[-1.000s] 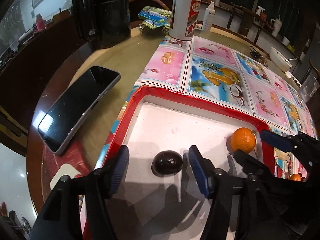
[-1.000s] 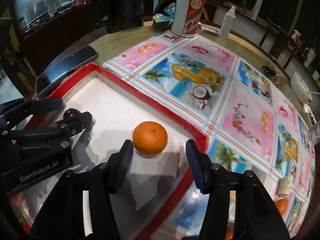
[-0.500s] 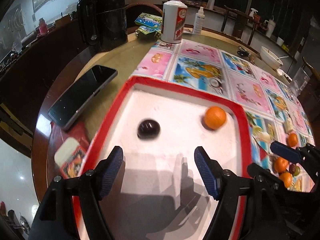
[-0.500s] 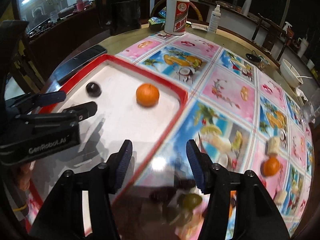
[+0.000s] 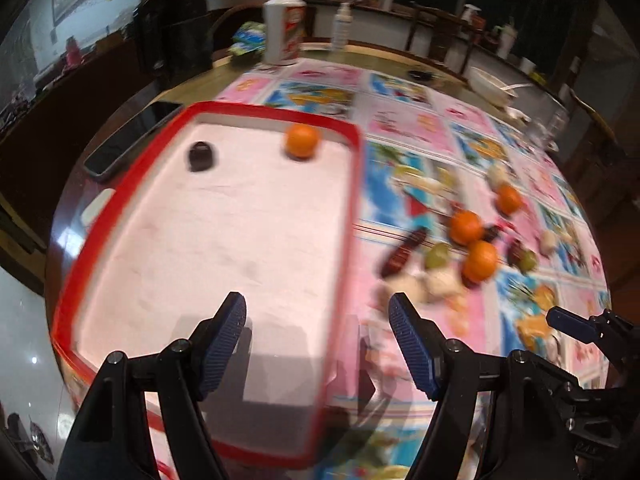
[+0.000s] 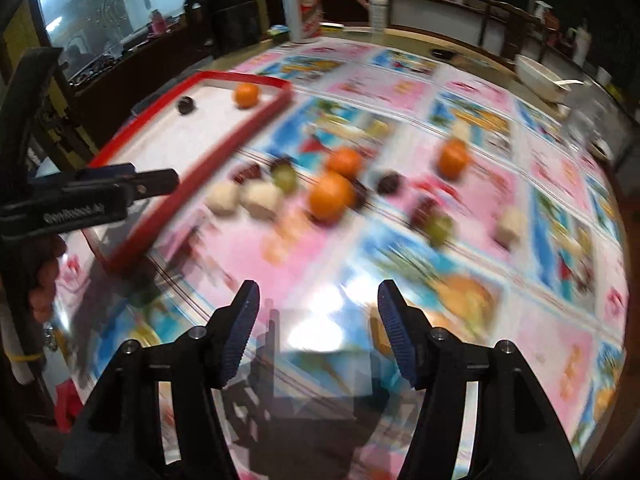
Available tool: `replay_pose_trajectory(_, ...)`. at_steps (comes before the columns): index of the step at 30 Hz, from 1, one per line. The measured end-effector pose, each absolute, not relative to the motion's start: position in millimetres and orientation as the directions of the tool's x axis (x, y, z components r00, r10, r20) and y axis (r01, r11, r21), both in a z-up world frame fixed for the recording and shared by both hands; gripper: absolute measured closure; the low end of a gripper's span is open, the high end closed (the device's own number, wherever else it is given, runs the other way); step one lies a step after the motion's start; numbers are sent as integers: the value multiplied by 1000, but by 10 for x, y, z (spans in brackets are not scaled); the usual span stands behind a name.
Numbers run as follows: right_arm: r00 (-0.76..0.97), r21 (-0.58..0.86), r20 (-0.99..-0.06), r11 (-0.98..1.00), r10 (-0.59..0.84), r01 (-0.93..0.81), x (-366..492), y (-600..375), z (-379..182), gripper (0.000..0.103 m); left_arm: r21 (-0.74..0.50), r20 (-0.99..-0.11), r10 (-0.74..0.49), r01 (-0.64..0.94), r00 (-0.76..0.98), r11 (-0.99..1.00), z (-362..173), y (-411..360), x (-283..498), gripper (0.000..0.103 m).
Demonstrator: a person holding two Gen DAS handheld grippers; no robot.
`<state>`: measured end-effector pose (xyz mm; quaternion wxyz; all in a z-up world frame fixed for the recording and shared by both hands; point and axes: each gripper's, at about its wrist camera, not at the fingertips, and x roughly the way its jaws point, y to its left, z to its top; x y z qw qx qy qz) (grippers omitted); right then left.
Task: Organize fruits
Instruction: 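Grasp a pale cube with the right tool while the left tool grasps another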
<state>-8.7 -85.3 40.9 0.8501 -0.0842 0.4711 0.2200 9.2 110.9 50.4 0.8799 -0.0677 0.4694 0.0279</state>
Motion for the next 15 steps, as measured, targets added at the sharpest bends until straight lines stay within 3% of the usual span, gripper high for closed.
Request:
replay_pose_trajectory(5, 484, 54, -836, 917, 257, -394, -151, -1357, 374, 40, -58, -841, -47, -4, 540, 998, 442, 562, 115, 29)
replay_pose_trajectory(15, 537, 108, -811, 962, 232, -252, 421, -1988, 322, 40, -73, -845, -70, 15, 529, 997, 356, 313, 31, 29)
